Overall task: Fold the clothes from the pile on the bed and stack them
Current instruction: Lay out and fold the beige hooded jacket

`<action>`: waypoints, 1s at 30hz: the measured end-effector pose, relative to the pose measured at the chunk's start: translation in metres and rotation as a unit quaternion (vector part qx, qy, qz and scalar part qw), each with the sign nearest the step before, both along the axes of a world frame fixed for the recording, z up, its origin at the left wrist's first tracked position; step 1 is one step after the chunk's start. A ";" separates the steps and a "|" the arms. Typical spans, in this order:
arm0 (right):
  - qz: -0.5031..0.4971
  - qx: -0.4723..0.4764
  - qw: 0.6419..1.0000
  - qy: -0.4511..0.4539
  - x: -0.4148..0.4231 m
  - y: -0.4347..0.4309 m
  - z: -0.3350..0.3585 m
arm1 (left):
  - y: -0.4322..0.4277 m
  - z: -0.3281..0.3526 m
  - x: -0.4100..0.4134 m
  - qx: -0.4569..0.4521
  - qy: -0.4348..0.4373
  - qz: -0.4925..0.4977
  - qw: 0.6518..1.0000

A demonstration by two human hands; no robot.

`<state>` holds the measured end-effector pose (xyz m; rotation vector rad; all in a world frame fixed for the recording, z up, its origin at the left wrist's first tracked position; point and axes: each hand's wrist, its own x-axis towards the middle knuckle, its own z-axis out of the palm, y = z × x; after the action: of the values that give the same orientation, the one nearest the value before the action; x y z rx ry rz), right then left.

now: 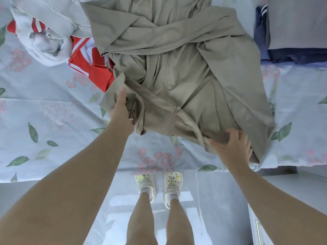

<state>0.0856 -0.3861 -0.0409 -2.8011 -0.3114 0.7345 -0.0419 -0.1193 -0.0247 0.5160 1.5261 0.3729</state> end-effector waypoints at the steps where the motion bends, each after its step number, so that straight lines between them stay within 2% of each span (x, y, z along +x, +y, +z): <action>1: 0.033 -0.009 0.999 0.009 -0.001 -0.002 0.000 | 0.000 -0.002 0.003 0.008 0.020 -0.030 0.999; 4: 0.152 -0.101 0.983 -0.003 -0.002 -0.013 -0.001 | -0.001 -0.002 0.014 0.074 0.113 -0.116 0.984; 6: 0.177 -0.131 0.975 -0.038 0.000 -0.024 -0.006 | 0.002 -0.003 0.021 0.099 0.143 -0.151 0.973; 9: 0.122 -0.022 0.991 -0.053 0.006 -0.037 -0.012 | 0.010 -0.010 0.031 0.128 0.173 -0.200 0.956; 13: 0.065 0.110 0.989 -0.068 0.011 -0.044 -0.012 | 0.018 -0.009 0.042 0.150 0.207 -0.260 0.931; 15: 0.001 0.155 0.986 -0.063 0.012 -0.043 -0.008 | 0.017 -0.009 0.040 0.159 0.186 -0.236 0.940; 18: -0.085 0.200 0.972 -0.090 0.018 -0.035 0.002 | 0.016 -0.007 0.024 0.139 0.155 -0.133 0.969; 20: -0.163 0.201 0.962 -0.086 0.024 -0.030 0.009 | 0.018 -0.001 0.010 0.114 0.104 -0.060 0.986; 22: -0.266 0.253 0.929 -0.042 0.029 -0.024 0.019 | 0.021 0.007 -0.004 0.098 0.065 -0.030 0.993; 24: -0.389 0.343 0.852 0.066 0.028 -0.018 0.035 | 0.019 0.018 -0.017 0.089 0.038 -0.022 0.995; 26: -0.464 0.406 0.775 0.141 0.025 -0.017 0.050 | 0.013 0.032 -0.028 0.086 -0.005 -0.023 0.996; 27: -0.476 0.422 0.756 0.153 0.026 -0.019 0.057 | 0.010 0.041 -0.035 0.091 -0.027 -0.030 0.995; 30: -0.489 0.411 0.759 0.129 0.029 -0.030 0.079 | 0.001 0.064 -0.056 0.109 -0.076 -0.050 0.990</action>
<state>0.1149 -0.4164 0.0377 -1.6074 0.6868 0.4924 -0.0980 -0.1182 0.0389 0.7175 1.3137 0.4925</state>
